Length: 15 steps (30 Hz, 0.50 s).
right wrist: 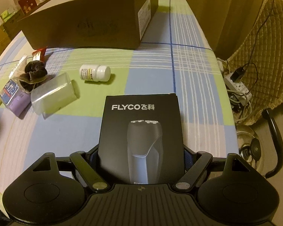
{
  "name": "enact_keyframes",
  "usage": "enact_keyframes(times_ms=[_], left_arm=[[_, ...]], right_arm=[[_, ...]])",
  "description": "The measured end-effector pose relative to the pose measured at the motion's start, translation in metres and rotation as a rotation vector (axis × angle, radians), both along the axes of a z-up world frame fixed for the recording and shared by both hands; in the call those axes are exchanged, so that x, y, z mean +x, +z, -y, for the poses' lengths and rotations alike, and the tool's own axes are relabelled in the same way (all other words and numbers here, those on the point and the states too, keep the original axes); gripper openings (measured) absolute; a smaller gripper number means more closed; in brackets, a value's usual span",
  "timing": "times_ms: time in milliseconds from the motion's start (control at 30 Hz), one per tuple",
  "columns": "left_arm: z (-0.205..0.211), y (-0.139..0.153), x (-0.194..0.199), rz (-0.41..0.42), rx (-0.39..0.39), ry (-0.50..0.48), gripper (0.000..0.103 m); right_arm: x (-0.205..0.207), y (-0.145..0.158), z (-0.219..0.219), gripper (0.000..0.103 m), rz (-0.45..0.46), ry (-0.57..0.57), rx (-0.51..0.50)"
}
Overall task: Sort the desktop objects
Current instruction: 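Carry the white clip and FLYCO box over the brown cardboard box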
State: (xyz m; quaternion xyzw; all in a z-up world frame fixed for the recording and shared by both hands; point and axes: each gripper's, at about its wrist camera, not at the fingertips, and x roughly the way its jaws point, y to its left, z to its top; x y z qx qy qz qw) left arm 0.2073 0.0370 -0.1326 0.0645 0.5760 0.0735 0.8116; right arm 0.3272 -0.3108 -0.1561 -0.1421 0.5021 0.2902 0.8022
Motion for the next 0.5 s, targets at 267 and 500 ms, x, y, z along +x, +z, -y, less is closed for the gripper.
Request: enact_keyframes(times_ms=[267,500], left_arm=[[-0.004,0.001,0.005,0.020,-0.025,-0.056,0.038],[-0.012,0.012,0.005,0.038,-0.053,-0.090,0.038]], right_arm=[[-0.001,-0.002,-0.011,0.079,0.039,-0.080,-0.022],[-0.021,0.010,-0.026,0.076,0.064,-0.115,-0.051]])
